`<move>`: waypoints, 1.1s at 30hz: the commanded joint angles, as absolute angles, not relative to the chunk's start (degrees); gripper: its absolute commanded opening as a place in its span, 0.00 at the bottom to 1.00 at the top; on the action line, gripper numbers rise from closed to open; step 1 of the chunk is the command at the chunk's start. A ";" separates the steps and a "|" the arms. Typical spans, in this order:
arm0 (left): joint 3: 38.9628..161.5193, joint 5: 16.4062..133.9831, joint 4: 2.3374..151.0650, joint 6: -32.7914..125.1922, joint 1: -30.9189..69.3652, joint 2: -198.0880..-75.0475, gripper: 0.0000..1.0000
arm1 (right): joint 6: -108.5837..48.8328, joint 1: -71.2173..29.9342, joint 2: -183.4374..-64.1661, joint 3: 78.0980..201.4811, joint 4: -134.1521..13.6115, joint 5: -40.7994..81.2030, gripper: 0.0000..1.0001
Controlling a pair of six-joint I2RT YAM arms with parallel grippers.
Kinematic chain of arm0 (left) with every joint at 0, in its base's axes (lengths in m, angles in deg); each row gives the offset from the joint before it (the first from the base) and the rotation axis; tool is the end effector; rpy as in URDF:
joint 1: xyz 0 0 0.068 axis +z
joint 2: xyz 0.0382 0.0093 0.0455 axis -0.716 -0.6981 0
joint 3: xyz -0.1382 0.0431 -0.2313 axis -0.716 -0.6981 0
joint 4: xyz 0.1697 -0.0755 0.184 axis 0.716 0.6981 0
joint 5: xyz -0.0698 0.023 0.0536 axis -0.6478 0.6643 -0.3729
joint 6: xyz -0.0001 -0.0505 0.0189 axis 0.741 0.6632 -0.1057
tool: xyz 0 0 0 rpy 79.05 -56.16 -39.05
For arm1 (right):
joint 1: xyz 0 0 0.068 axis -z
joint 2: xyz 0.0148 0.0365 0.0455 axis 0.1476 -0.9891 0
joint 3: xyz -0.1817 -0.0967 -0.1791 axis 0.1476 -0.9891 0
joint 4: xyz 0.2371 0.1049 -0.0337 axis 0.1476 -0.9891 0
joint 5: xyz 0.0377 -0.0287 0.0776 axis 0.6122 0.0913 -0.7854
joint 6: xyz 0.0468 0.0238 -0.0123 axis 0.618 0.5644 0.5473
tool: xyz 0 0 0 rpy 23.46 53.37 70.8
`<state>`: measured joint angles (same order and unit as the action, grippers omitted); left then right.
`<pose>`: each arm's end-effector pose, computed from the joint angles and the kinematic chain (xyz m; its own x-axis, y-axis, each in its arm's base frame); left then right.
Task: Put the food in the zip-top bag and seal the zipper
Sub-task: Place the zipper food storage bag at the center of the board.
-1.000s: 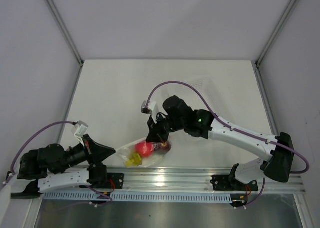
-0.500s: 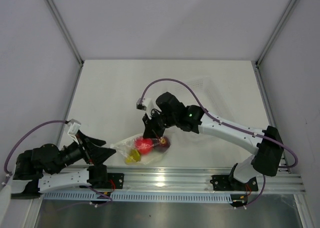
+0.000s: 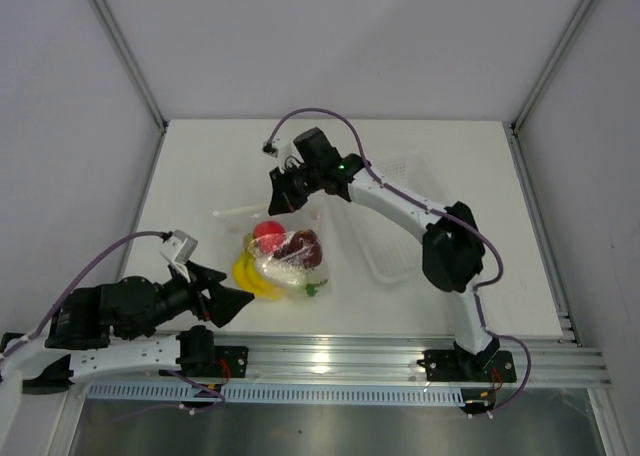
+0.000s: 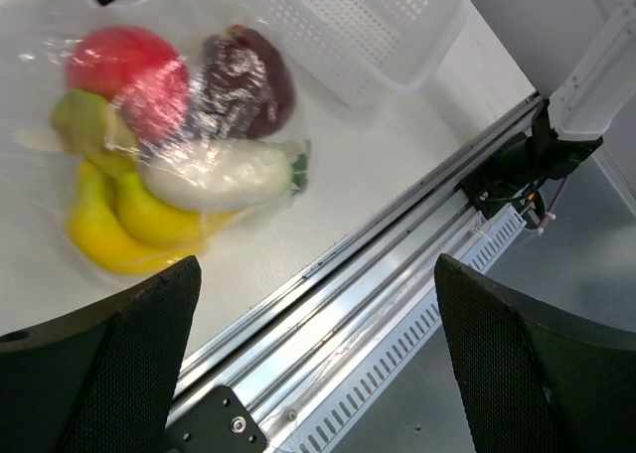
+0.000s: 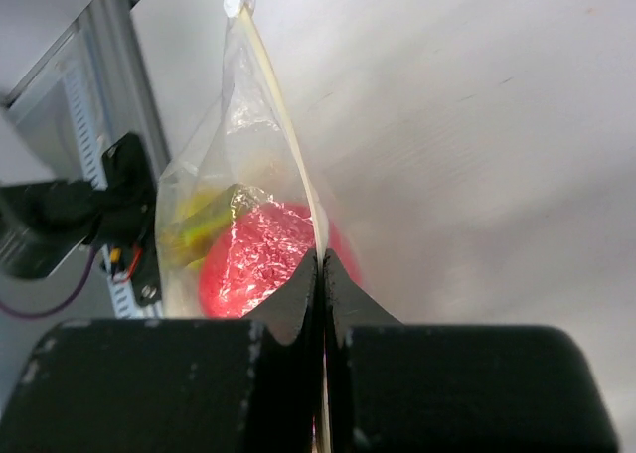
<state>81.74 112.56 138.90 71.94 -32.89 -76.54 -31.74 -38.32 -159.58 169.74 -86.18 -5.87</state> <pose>0.0204 -0.0144 0.3433 -0.5235 -0.0833 -0.8479 0.5658 0.7100 -0.4191 0.3096 0.3585 0.2965 -0.4960 -0.4234 -0.7581 -0.8672 0.2873 0.4069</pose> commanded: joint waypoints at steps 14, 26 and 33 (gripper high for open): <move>79.75 113.42 127.85 65.03 -32.94 -79.26 1.00 | -27.99 -27.03 -188.79 203.46 -86.40 -13.64 0.00; 77.55 113.60 125.12 64.85 -33.03 -80.59 0.99 | -26.58 -27.46 -192.57 201.79 -83.49 -11.71 0.13; 77.11 114.30 125.65 66.17 -32.94 -79.62 1.00 | -25.62 -26.59 -191.34 205.56 -83.93 -8.81 0.68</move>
